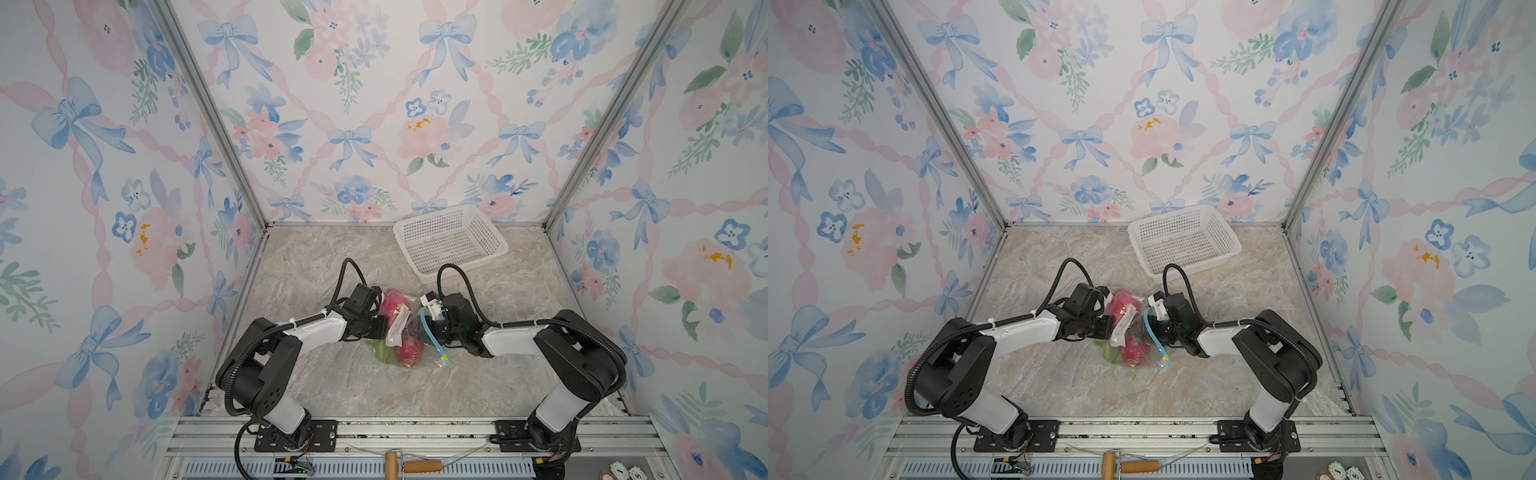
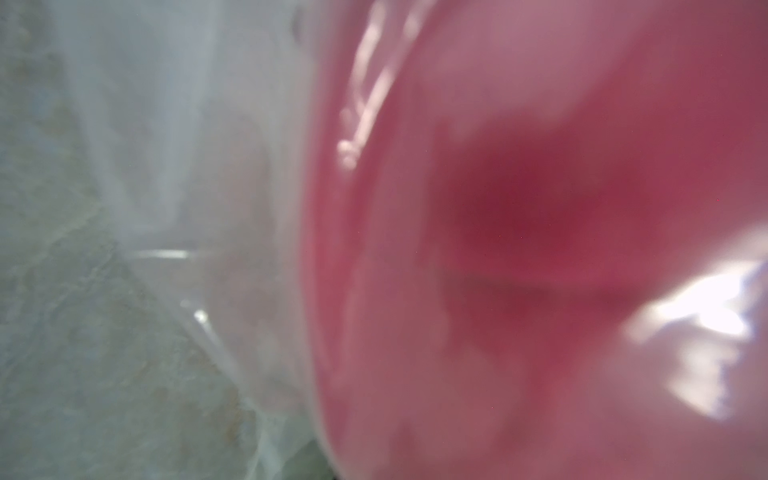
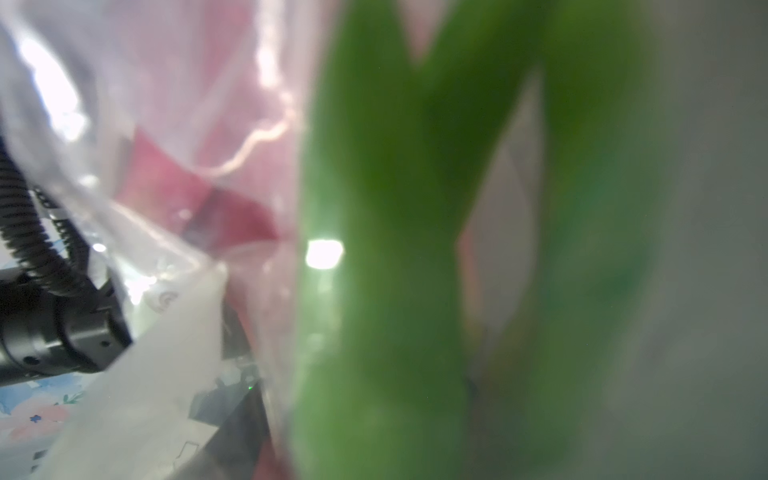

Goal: Open the zip-top bag and take out the dragon fruit
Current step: Pick up the dragon fruit from the zipper food storage bag.

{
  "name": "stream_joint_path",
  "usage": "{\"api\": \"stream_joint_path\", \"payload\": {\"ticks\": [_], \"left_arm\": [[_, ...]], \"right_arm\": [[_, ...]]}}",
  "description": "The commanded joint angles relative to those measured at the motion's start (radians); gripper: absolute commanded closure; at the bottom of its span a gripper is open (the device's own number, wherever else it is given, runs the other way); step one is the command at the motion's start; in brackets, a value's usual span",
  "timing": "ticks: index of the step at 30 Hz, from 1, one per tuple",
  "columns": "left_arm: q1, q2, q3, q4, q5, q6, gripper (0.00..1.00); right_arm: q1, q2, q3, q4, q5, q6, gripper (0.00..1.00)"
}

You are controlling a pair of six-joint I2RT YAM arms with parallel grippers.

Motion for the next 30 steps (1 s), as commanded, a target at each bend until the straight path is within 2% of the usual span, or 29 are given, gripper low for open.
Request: {"api": "stream_joint_path", "payload": {"ticks": [1,10,19,21,25,27,30], "left_arm": [[0.043,-0.048,-0.020,-0.028,0.018,-0.004,1.00],[0.269,-0.206,-0.082,-0.088,0.024,0.028,1.00],[0.283,-0.200,-0.080,-0.082,0.068,0.021,1.00],[0.283,-0.208,-0.083,-0.084,0.060,0.022,1.00],[0.295,-0.225,-0.087,-0.084,0.049,0.012,1.00],[0.298,-0.225,-0.093,-0.064,0.072,0.003,1.00],[0.296,-0.219,-0.102,-0.032,0.106,-0.022,1.00]], "right_arm": [[-0.014,-0.106,-0.030,-0.091,0.007,-0.042,0.40],[-0.152,-0.390,-0.084,-0.359,-0.014,-0.198,0.41],[-0.292,-0.573,-0.078,-0.426,-0.033,-0.285,0.41],[-0.352,-0.610,-0.035,-0.540,-0.046,-0.332,0.41],[-0.462,-0.693,0.049,-0.824,0.025,-0.429,0.41],[-0.517,-0.731,0.024,-0.799,-0.013,-0.412,0.40],[-0.516,-0.786,-0.083,-0.564,-0.066,-0.315,0.40]]}}
